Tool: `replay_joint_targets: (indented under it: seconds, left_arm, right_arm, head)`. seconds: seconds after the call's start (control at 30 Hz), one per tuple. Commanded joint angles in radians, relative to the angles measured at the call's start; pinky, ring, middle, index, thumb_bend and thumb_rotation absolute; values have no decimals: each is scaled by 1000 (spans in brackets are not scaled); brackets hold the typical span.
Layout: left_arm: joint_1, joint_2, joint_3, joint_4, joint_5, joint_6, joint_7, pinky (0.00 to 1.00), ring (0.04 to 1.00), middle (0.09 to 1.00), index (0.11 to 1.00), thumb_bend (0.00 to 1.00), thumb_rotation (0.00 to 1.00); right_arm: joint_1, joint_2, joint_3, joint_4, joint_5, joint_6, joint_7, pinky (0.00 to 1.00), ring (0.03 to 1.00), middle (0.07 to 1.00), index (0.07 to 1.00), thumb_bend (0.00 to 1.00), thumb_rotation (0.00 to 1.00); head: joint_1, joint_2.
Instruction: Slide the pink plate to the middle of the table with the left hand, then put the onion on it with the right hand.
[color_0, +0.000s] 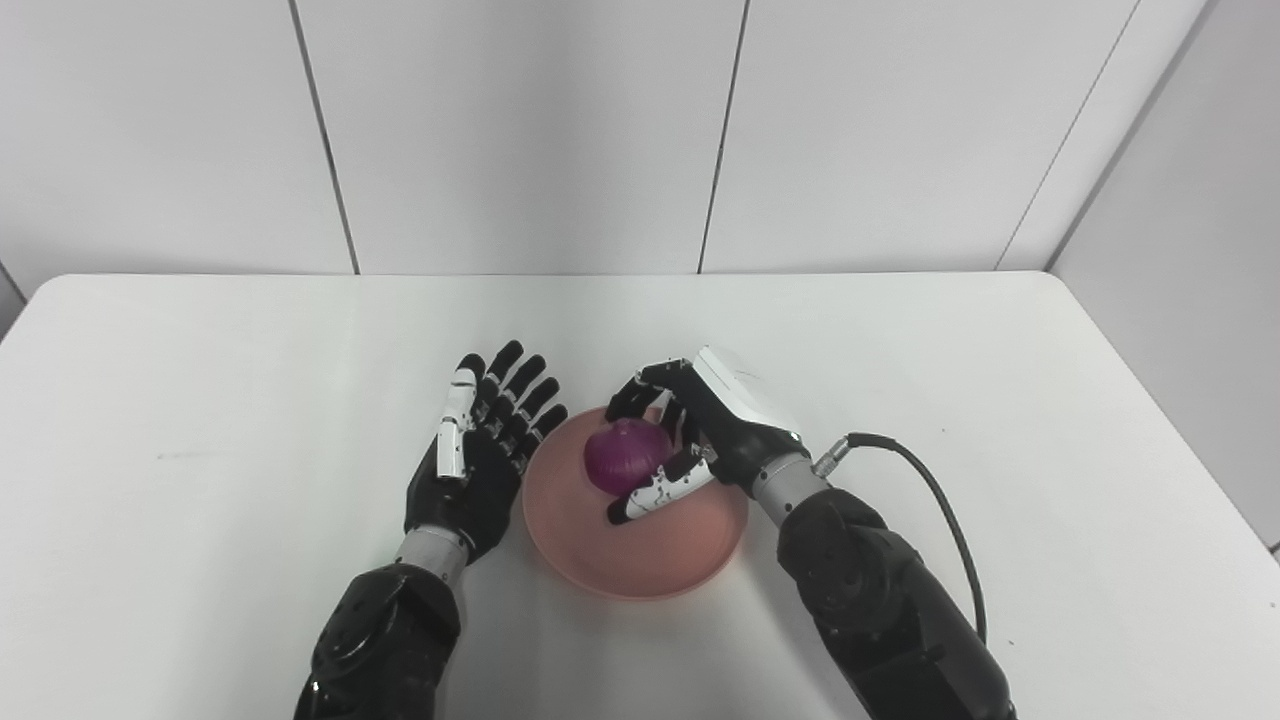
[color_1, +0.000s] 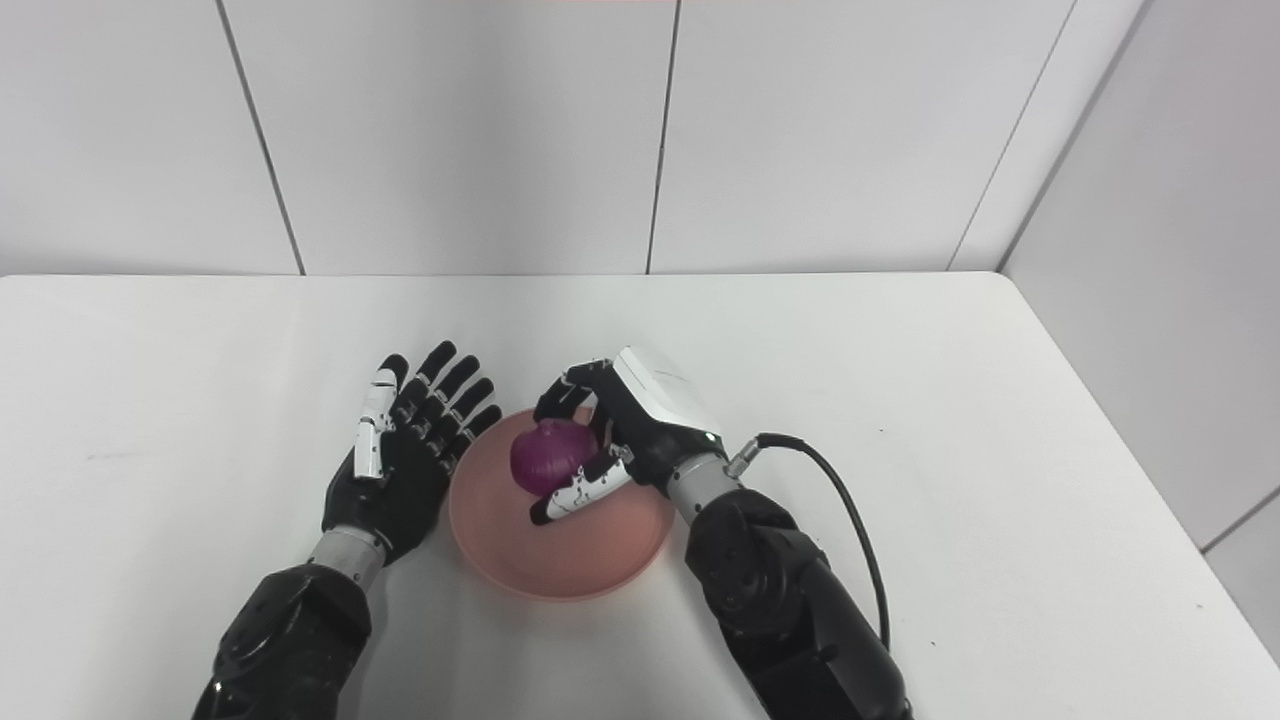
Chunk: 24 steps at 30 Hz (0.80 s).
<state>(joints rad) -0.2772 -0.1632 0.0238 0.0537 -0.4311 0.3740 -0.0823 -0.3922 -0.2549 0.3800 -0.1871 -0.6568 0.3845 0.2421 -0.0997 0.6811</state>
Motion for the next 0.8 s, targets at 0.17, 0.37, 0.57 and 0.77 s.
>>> replay_joint_targets:
  seconds: [0.17,0.37,0.57,0.77]
  left_arm:
    - [-2,-15,-8,4,14,26,12,915,936,948,937,432,1000]
    - [-2,-12,-9,6,15,25,11,910,935,947,937,435,1000]
    - [-4,-14,-4,5,11,32,17,923,938,949,935,437,1000]
    - [-3,-13,-3,6,8,27,11,924,940,951,940,437,1000]
  right_arm:
    - [4,-12,-2,-12,3,-72,1,224,314,426,488,514,142]
    - [16,-11,-4,-6,-3,-86,-1,242,332,441,488,515,140]
    - [27,-2,1,-6,-24,-69,-4,304,417,515,488,520,146]
    - [37,3,-1,-19,-41,-63,1,351,453,541,489,521,151]
  head:
    - [-5,4]
    - [-10,4]
    - [-8,2]
    - [-9,2]
